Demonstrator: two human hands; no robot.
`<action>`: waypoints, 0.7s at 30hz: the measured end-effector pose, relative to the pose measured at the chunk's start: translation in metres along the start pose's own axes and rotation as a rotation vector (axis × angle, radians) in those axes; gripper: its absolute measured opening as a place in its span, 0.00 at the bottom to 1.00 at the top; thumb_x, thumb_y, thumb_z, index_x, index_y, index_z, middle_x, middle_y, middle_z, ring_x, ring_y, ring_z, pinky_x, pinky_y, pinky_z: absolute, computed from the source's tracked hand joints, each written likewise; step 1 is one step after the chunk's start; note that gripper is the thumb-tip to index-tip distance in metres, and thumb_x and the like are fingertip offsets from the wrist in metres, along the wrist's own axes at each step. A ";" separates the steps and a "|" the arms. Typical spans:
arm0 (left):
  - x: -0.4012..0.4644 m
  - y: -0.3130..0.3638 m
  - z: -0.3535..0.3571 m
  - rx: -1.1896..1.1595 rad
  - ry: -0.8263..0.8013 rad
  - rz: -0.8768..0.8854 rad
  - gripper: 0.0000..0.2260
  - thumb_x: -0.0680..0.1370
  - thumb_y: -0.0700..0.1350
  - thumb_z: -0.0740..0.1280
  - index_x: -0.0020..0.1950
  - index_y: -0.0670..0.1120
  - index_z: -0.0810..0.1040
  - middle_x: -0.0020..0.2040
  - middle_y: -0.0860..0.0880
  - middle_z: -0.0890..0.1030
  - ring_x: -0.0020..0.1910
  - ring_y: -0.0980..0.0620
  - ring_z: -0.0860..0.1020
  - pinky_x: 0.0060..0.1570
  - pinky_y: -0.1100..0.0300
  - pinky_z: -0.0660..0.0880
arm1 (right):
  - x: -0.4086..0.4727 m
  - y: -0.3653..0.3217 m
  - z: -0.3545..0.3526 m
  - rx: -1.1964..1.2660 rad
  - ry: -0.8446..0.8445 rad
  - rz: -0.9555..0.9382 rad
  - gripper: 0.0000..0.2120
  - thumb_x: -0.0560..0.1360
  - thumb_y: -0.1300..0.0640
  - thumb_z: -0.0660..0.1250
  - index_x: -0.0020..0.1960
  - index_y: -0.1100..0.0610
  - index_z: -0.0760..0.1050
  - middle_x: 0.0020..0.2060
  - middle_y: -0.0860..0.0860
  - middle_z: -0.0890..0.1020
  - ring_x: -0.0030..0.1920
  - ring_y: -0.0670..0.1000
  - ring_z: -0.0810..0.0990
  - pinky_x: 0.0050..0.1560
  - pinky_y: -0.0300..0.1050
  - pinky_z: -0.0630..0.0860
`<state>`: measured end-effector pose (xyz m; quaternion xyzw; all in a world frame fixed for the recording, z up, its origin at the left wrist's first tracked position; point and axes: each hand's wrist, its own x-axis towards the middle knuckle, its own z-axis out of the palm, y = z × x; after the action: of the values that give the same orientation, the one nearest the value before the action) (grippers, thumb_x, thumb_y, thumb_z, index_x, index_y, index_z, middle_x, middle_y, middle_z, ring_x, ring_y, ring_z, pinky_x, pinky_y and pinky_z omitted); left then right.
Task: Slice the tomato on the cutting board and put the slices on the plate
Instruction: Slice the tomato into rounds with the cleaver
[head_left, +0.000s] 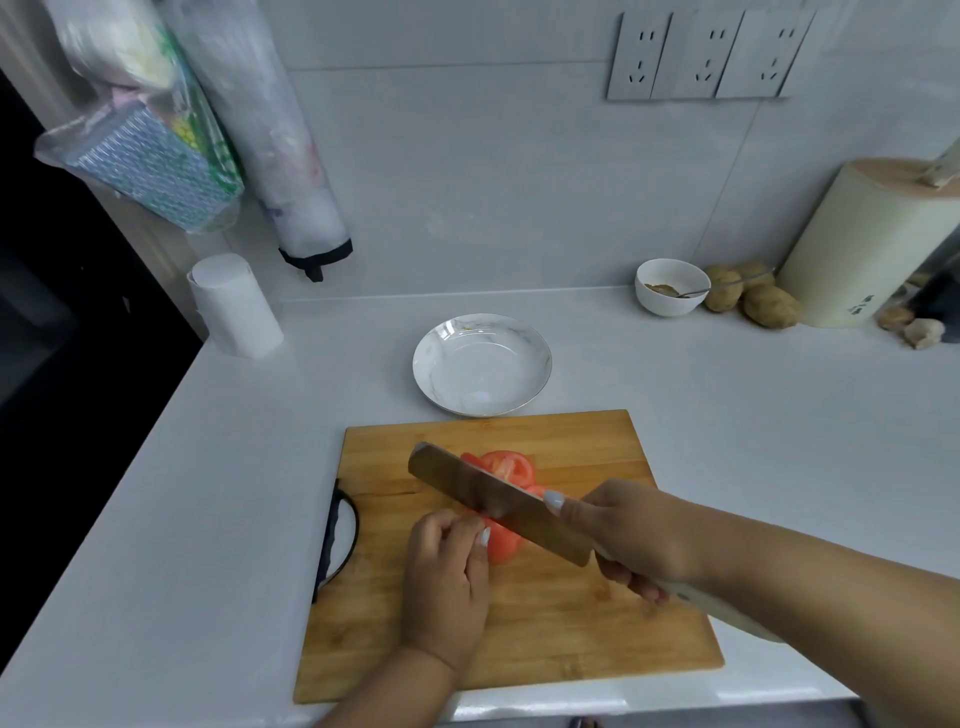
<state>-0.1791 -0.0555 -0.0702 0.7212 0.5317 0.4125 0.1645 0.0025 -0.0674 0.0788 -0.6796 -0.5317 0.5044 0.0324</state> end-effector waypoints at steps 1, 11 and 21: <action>0.000 0.000 0.000 -0.005 0.000 0.000 0.11 0.77 0.51 0.57 0.49 0.50 0.78 0.46 0.53 0.71 0.45 0.55 0.72 0.46 0.70 0.67 | -0.001 0.002 0.000 -0.009 -0.007 0.007 0.27 0.78 0.34 0.52 0.38 0.57 0.69 0.26 0.53 0.73 0.20 0.48 0.68 0.30 0.40 0.72; -0.001 -0.005 0.002 -0.009 -0.011 0.013 0.10 0.78 0.50 0.57 0.50 0.50 0.76 0.46 0.50 0.73 0.44 0.51 0.74 0.42 0.61 0.74 | -0.003 0.010 0.003 -0.059 -0.031 0.049 0.30 0.77 0.32 0.50 0.39 0.58 0.70 0.23 0.52 0.73 0.19 0.48 0.70 0.33 0.41 0.74; 0.000 -0.005 0.002 -0.009 -0.017 0.027 0.08 0.77 0.49 0.58 0.50 0.51 0.75 0.45 0.48 0.74 0.44 0.51 0.74 0.41 0.57 0.75 | 0.013 -0.010 0.013 -0.040 0.001 0.007 0.29 0.78 0.34 0.51 0.35 0.58 0.68 0.23 0.51 0.72 0.19 0.47 0.68 0.24 0.36 0.70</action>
<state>-0.1804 -0.0534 -0.0747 0.7311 0.5187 0.4107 0.1666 -0.0145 -0.0595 0.0695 -0.6820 -0.5396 0.4935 0.0172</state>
